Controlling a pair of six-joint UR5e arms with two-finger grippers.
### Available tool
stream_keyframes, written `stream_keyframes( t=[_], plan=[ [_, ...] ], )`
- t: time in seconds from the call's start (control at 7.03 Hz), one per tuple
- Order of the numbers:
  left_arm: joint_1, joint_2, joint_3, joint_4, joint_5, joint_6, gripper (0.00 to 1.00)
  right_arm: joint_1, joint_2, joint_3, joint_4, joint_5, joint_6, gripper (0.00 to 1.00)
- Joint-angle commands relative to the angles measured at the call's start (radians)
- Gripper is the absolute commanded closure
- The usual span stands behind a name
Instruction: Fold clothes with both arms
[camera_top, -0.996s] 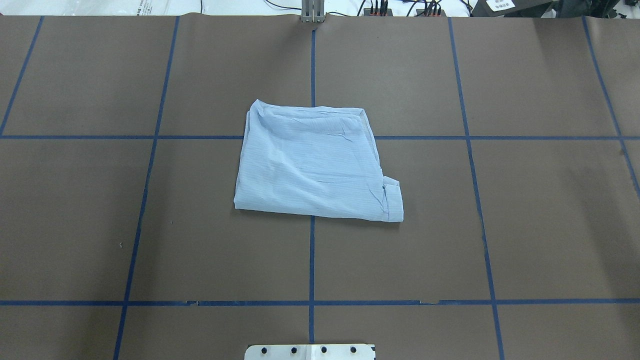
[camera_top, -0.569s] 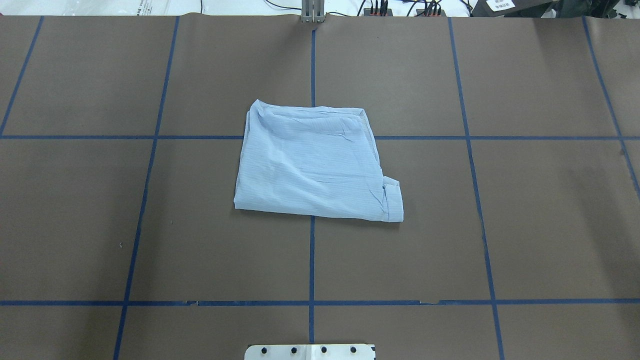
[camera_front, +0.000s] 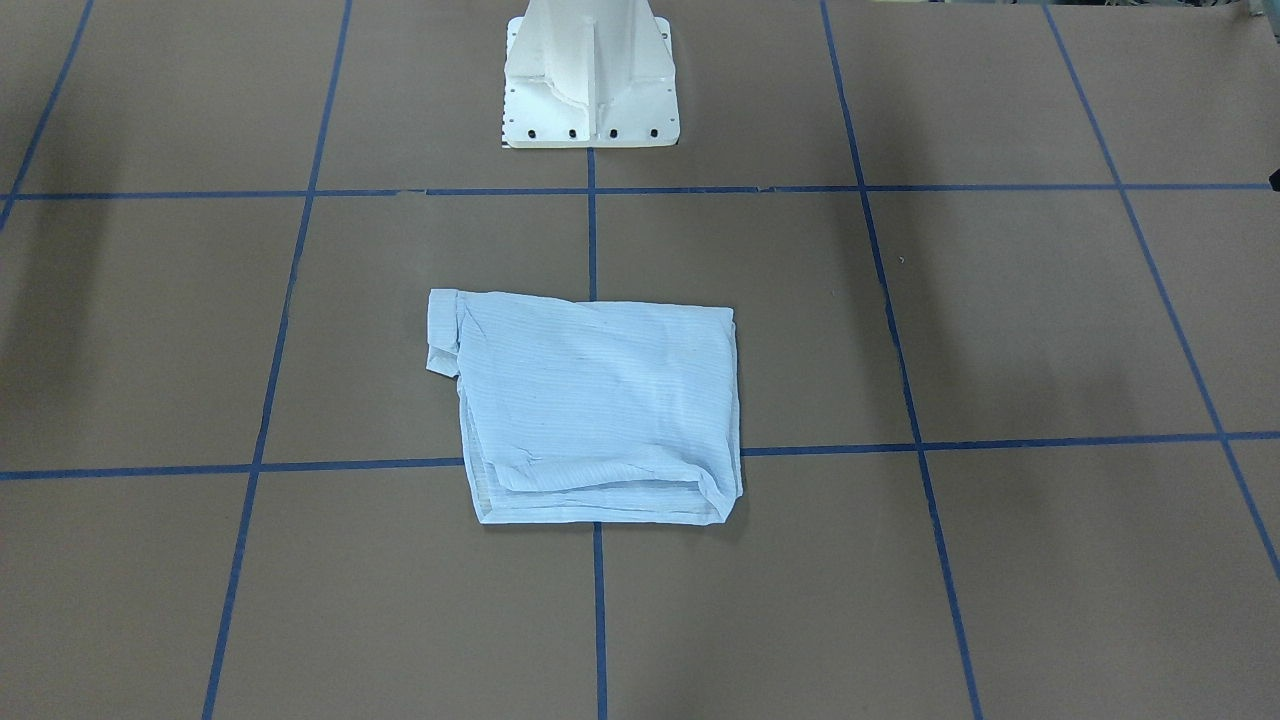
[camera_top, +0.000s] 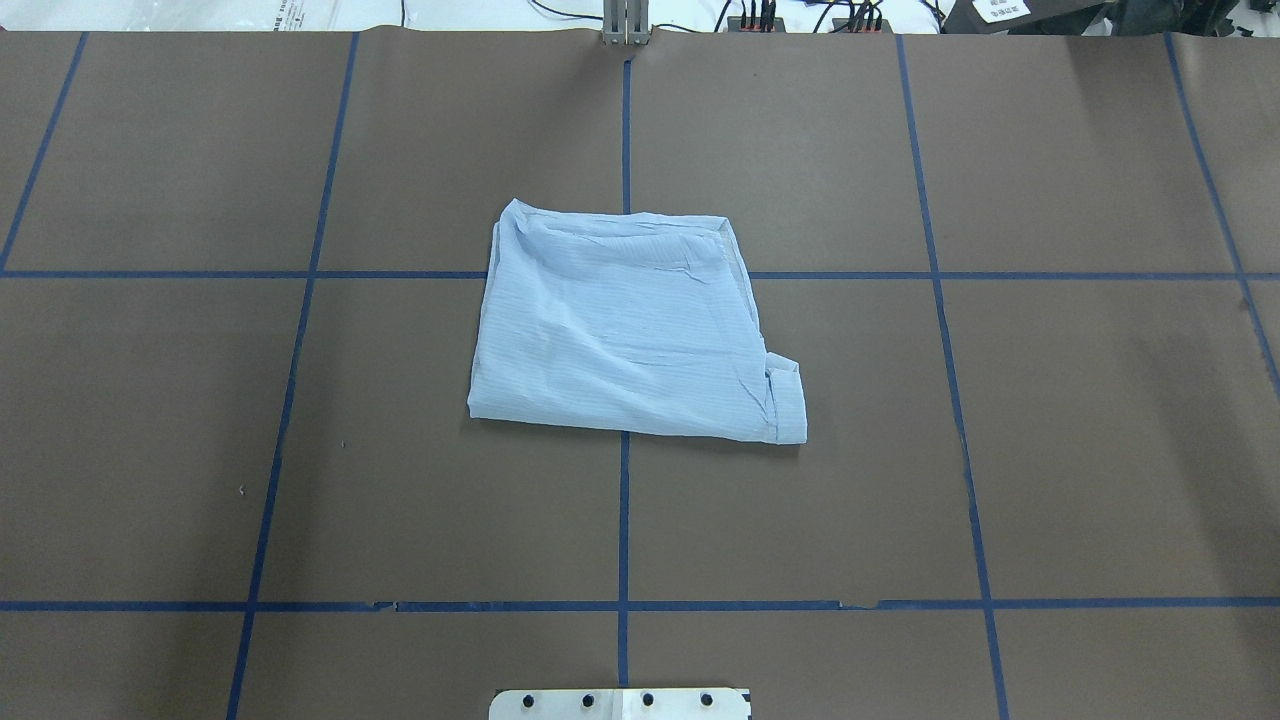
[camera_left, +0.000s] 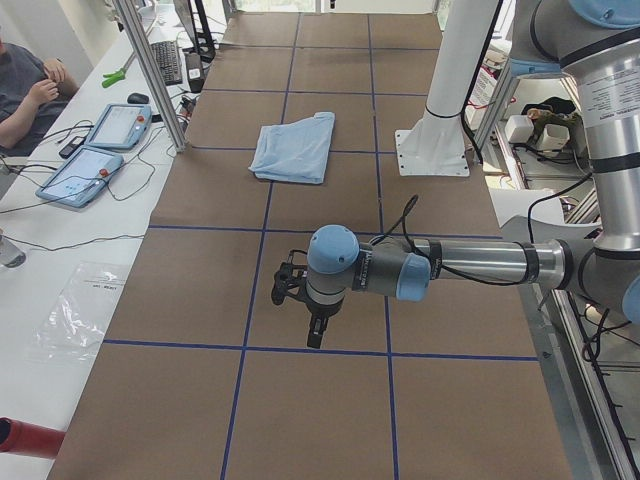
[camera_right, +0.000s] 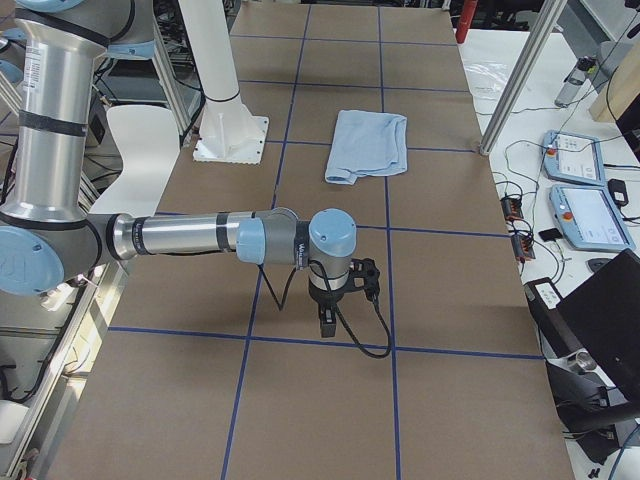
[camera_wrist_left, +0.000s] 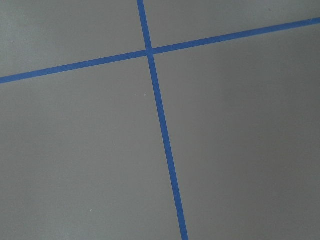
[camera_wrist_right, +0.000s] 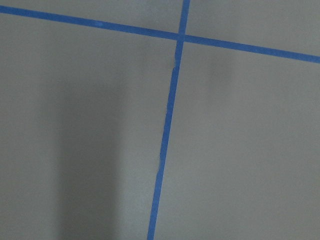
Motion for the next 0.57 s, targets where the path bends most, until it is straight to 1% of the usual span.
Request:
stream_keyframes(
  t=[0.0,0.43],
  plan=[
    [-0.001,0.001,0.001,0.000,0.000,0.000,0.00,0.000,0.007,0.001,0.000,-0.002,0.001,0.00],
    [0.000,0.001,0.003,0.000,0.000,0.000,0.00,0.000,0.016,-0.001,0.000,0.001,0.021,0.00]
  ],
)
